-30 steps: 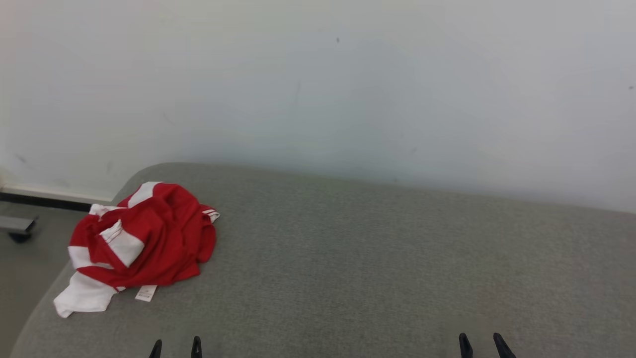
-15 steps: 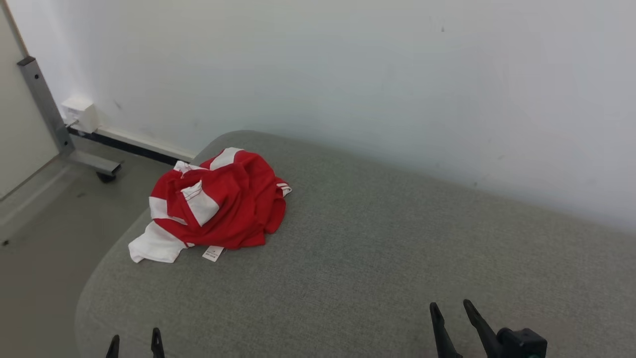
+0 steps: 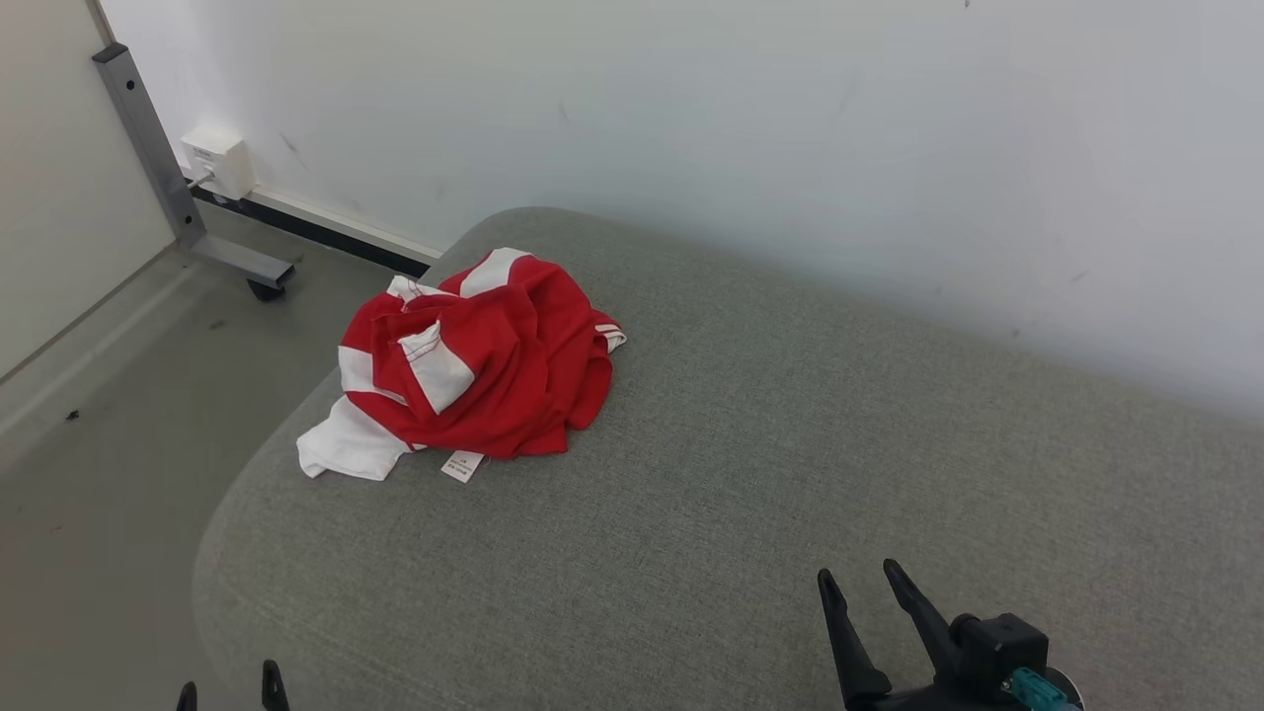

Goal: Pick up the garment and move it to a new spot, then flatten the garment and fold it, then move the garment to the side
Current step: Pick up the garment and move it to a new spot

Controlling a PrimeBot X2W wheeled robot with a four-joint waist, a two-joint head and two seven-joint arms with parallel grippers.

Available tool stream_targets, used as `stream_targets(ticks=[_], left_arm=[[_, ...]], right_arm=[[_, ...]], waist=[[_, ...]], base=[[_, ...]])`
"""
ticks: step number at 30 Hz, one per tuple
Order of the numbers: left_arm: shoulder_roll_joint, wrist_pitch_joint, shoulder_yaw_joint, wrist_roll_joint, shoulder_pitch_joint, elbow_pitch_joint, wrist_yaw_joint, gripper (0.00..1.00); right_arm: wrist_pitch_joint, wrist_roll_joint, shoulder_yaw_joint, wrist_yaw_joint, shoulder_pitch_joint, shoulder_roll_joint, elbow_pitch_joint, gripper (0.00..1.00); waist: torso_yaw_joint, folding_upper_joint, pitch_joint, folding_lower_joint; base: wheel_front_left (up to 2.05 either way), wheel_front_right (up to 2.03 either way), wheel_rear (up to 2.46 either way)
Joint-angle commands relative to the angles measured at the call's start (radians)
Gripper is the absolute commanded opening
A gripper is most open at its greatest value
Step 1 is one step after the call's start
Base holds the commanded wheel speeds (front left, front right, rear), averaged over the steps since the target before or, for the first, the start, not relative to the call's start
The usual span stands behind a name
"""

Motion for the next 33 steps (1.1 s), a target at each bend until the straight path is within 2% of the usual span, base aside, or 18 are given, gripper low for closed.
stream_targets(ticks=[1,9,18,22,28,33], left_arm=[[-0.002,-0.004,0.005,-0.009,0.003,0.001,0.002,1.00],[-0.005,-0.004,0.001,0.000,-0.022,0.028,-0.011,1.00],[-0.005,-0.004,-0.007,-0.011,-0.077,0.080,-0.047,1.00],[0.012,0.003,-0.024,-0.021,-0.153,0.155,-0.073,1.00],[0.055,0.067,-0.060,-0.027,-0.313,0.300,-0.098,1.00],[0.071,0.142,-0.037,-0.089,-0.450,0.414,-0.107,1.00]], right_arm=[[0.000,0.004,0.001,-0.002,-0.001,-0.003,0.004,1.00],[-0.001,0.015,-0.019,-0.002,0.021,-0.002,-0.004,1.00],[-0.001,0.019,-0.043,-0.002,0.054,-0.002,-0.025,1.00],[-0.001,0.014,-0.057,-0.002,0.076,-0.002,-0.035,1.00],[-0.001,0.006,-0.071,-0.002,0.126,-0.002,-0.057,1.00],[0.009,-0.045,-0.046,-0.002,0.128,-0.003,-0.073,1.00]], waist=[[0.000,-0.0001,0.000,-0.0001],[-0.008,-0.0001,-0.009,-0.0001],[-0.015,-0.0001,-0.017,-0.0001],[-0.017,-0.0001,-0.018,-0.0001],[-0.030,-0.0001,-0.034,-0.0001],[-0.114,-0.0001,0.006,-0.0001]], base=[[0.00,0.00,0.00],[0.00,0.00,0.00],[0.00,0.00,0.00],[0.00,0.00,0.00],[0.00,0.00,0.00],[0.00,0.00,0.00]])
